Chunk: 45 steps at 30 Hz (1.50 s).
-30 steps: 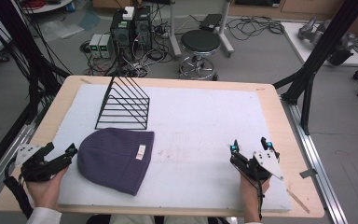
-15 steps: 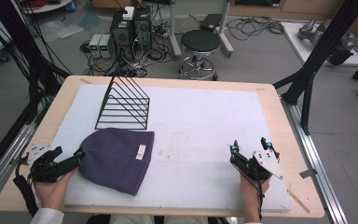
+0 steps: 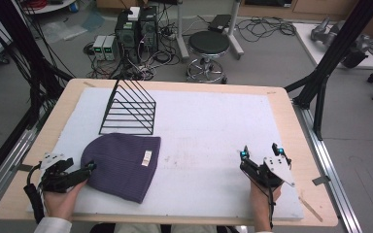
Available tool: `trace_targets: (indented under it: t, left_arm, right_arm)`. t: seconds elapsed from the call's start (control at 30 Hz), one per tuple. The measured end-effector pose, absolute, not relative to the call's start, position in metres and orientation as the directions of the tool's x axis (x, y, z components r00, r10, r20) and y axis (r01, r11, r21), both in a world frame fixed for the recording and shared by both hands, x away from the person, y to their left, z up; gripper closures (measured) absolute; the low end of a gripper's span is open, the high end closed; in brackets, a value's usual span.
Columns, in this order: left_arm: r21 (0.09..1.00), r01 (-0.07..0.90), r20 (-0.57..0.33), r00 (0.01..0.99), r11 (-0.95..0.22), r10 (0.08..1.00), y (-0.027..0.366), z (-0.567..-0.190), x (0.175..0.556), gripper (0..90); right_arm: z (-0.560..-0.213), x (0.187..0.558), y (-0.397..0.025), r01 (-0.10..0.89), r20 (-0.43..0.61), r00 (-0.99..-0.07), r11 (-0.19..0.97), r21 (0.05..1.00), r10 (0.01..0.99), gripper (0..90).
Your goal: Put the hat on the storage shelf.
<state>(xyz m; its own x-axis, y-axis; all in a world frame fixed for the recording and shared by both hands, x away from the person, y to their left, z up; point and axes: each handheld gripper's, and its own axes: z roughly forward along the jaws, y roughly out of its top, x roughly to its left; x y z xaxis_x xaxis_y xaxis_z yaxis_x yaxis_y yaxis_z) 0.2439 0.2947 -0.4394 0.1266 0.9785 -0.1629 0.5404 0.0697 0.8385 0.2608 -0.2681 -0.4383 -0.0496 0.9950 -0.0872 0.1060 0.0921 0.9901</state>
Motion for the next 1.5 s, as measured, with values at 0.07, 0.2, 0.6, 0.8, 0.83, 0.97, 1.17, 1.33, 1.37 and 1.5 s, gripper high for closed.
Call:
trace_targets:
  t: [0.07, 0.2, 0.6, 0.8, 0.83, 0.97, 1.17, 1.33, 1.37, 1.5]
  left_arm:
    - [0.831, 0.552, -0.172, 0.127, 0.074, 0.977, 0.295, -0.441, 0.244, 20.7]
    - [0.817, 0.569, -0.204, 0.142, 0.088, 0.969, 0.295, -0.442, 0.245, 23.6]
    - [0.746, 0.661, -0.256, 0.176, 0.079, 0.950, 0.296, -0.447, 0.252, 28.7]
    - [0.751, 0.659, -0.214, 0.182, 0.043, 0.960, 0.291, -0.447, 0.252, 28.5]
    - [0.751, 0.659, -0.206, 0.179, 0.038, 0.962, 0.289, -0.447, 0.253, 27.6]
    - [0.746, 0.666, -0.190, 0.177, 0.025, 0.966, 0.287, -0.447, 0.253, 26.0]
    - [0.748, 0.664, -0.150, 0.152, 0.012, 0.977, 0.284, -0.446, 0.253, 33.2]
    - [0.757, 0.653, -0.142, 0.136, 0.020, 0.980, 0.284, -0.446, 0.252, 45.4]
    - [0.757, 0.652, -0.216, 0.186, 0.044, 0.958, 0.288, -0.447, 0.252, 62.5]
    - [0.755, 0.654, -0.223, 0.193, 0.044, 0.956, 0.287, -0.447, 0.253, 69.3]
  right_arm:
    - [-0.438, 0.261, -0.268, 0.106, -0.087, -0.050, 0.092, 0.990, 0.995, 8.4]
    - [-0.438, 0.261, -0.268, 0.105, -0.092, -0.048, 0.097, 0.990, 0.995, 8.4]
    - [-0.438, 0.261, -0.268, 0.109, -0.086, -0.043, 0.090, 0.990, 0.995, 8.5]
    - [-0.438, 0.261, -0.268, 0.107, -0.090, -0.039, 0.094, 0.990, 0.995, 8.4]
    - [-0.438, 0.261, -0.268, 0.107, -0.090, -0.039, 0.094, 0.990, 0.995, 8.4]
    - [-0.438, 0.261, -0.267, 0.105, -0.094, -0.040, 0.098, 0.990, 0.995, 8.4]
    - [-0.438, 0.261, -0.267, 0.110, -0.092, -0.039, 0.095, 0.989, 0.995, 8.4]
    - [-0.438, 0.262, -0.266, 0.108, -0.099, -0.043, 0.103, 0.989, 0.994, 8.4]
    - [-0.438, 0.262, -0.266, 0.109, -0.098, -0.043, 0.102, 0.989, 0.994, 8.4]
    - [-0.438, 0.262, -0.266, 0.111, -0.097, -0.039, 0.101, 0.989, 0.995, 8.4]
